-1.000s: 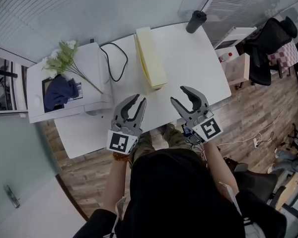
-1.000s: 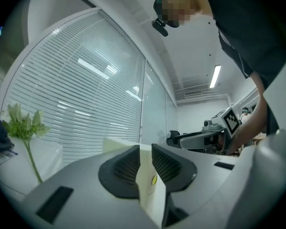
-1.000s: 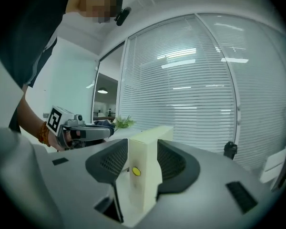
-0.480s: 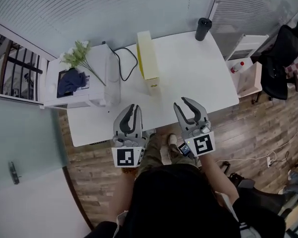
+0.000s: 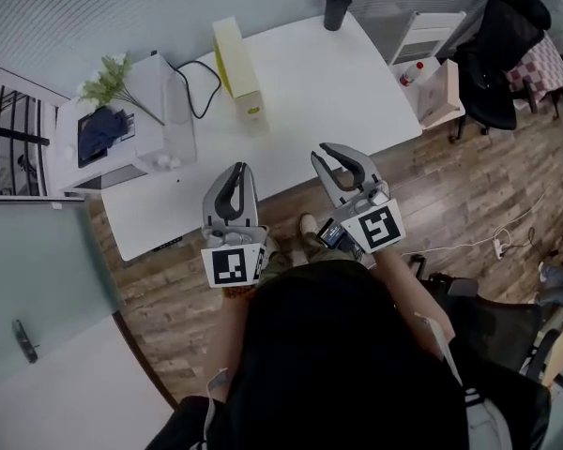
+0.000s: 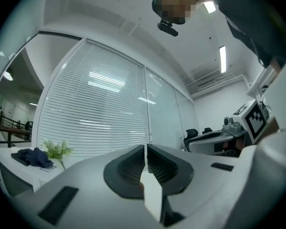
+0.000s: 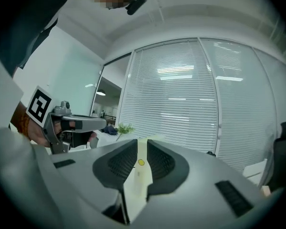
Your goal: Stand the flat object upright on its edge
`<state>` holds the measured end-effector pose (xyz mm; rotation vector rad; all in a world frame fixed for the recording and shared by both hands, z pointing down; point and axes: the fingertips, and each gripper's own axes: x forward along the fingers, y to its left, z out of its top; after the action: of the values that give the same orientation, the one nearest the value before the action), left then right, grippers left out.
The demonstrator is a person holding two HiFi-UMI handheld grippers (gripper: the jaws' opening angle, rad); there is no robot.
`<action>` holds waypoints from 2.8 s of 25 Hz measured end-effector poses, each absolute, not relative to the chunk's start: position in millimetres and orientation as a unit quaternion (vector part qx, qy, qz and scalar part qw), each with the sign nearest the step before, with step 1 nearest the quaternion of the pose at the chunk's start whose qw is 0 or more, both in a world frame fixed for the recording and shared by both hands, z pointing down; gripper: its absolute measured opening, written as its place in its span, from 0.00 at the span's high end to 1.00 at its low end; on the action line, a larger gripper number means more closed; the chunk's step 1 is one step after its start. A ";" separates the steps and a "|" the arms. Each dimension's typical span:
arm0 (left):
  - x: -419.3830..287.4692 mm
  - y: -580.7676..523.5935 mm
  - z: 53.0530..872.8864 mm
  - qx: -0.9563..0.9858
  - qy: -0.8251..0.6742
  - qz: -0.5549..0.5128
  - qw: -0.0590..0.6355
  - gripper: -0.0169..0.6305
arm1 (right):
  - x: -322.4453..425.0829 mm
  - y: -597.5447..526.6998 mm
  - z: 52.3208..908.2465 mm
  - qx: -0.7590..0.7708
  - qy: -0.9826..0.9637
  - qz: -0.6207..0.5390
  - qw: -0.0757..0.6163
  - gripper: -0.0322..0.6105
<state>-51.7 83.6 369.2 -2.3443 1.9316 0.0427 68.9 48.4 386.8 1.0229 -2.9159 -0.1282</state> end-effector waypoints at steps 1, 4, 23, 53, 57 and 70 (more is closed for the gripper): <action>-48.8 89.0 368.4 -0.775 0.629 0.011 0.051 0.94 | 70.8 54.8 382.4 0.328 -0.943 -0.046 0.017 0.86; -50.2 103.3 375.0 -0.779 0.626 -0.001 0.040 0.94 | 74.1 68.4 382.7 0.325 -0.944 -0.057 0.025 0.88; -76.9 125.3 387.4 -0.776 0.630 -0.007 0.027 0.95 | 41.4 93.0 388.5 0.343 -0.936 -0.071 0.036 0.92; -72.1 114.2 393.9 -0.780 0.625 -0.011 0.031 0.95 | 41.0 83.2 394.4 0.340 -0.936 -0.077 0.052 0.93; -71.7 108.8 396.5 -0.782 0.623 -0.012 0.028 0.95 | 38.6 78.2 395.0 0.336 -0.937 -0.078 0.057 0.93; -78.4 94.4 397.2 -0.780 0.625 -0.009 0.021 0.95 | 23.4 65.4 400.8 0.314 -0.944 -0.078 0.068 0.94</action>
<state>-78.4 94.4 397.2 -2.4195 1.9372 -0.0266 23.4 65.4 400.8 0.9462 -2.8424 -0.2347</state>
